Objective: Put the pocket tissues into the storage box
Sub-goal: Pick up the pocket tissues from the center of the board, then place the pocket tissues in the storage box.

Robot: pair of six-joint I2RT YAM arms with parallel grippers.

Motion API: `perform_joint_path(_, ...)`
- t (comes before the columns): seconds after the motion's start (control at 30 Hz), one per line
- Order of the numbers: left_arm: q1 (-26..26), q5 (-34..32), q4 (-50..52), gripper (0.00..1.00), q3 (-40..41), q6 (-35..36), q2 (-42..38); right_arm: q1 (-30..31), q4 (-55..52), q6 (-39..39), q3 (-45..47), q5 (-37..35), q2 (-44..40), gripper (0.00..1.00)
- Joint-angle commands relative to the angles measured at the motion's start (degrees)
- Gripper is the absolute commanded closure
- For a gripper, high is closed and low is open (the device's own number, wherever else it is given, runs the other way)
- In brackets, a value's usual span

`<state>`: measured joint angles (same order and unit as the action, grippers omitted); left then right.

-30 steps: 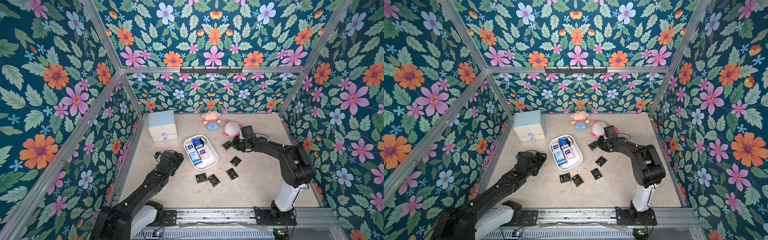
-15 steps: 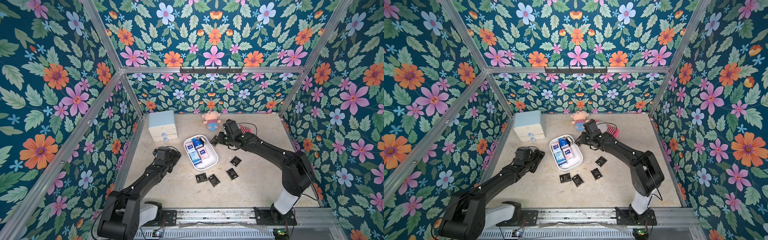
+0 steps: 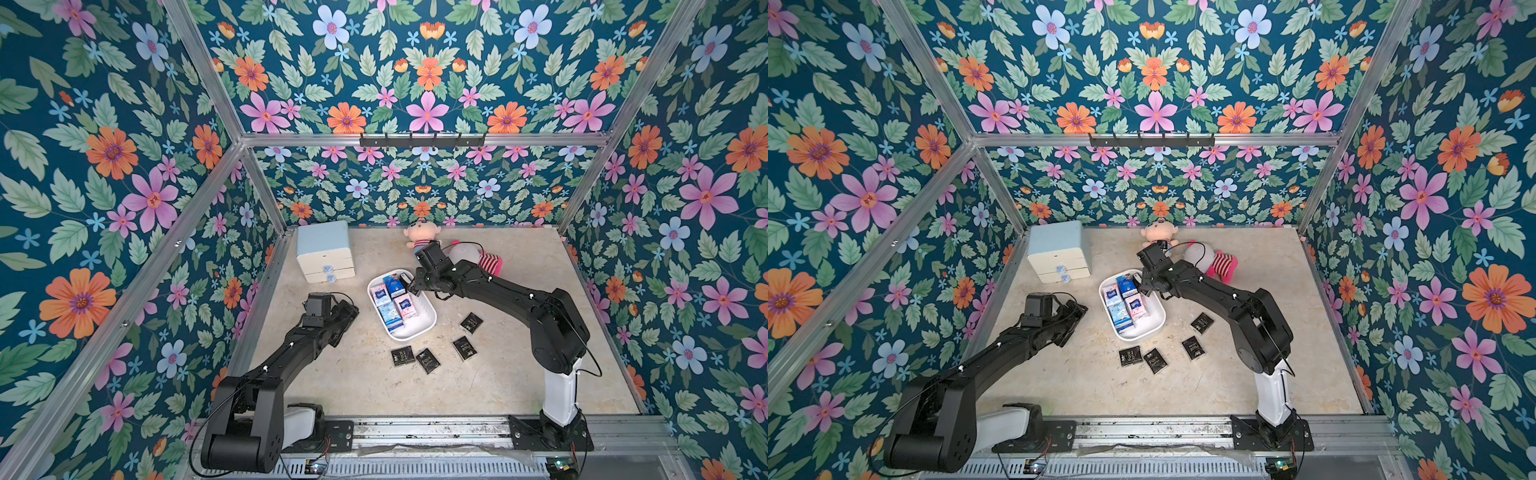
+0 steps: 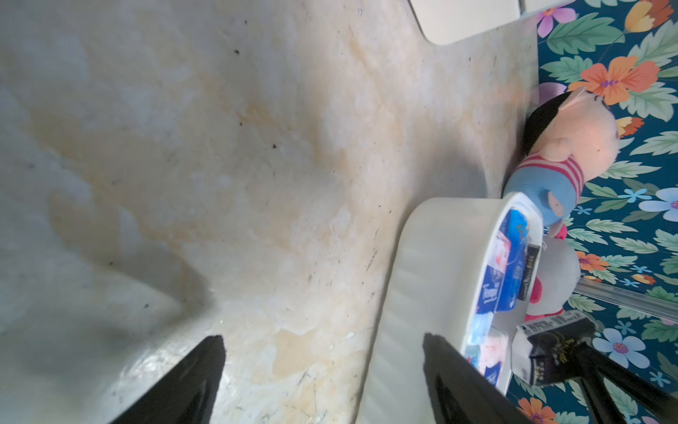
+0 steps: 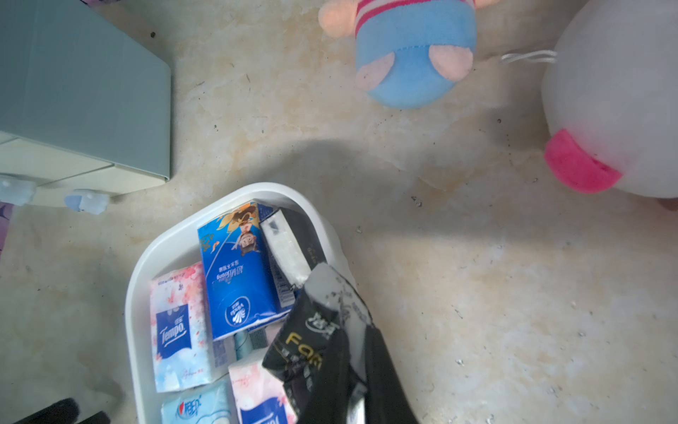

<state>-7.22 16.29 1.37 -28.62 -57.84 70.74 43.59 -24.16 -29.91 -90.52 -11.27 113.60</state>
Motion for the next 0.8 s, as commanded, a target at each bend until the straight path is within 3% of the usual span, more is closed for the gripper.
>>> perform_joint_path(0.0,0.37,0.13,1.51,0.1,0.23,1.77,-0.59,0.47,-2.74,1.47,-1.58,-3.5,1.15,0.86)
perform_joint_path(0.17,0.63,0.24,1.29,0.1,0.58,1.27,-0.87,1.28,-3.69,2.12,-2.37,-4.73,1.41,0.79)
perform_joint_path(0.47,0.63,0.32,0.04,0.1,0.16,-0.15,-0.52,1.42,0.2,2.14,1.67,-2.4,-3.18,0.48)
perform_joint_path(0.63,0.65,0.66,-0.37,0.1,-0.12,-0.73,-1.04,-0.05,-0.27,2.0,3.03,-1.43,-5.03,0.43)
perform_joint_path(0.77,0.42,2.54,-1.59,0.11,0.14,-1.96,-1.22,-4.41,2.32,-1.24,9.38,4.72,-8.94,0.42)
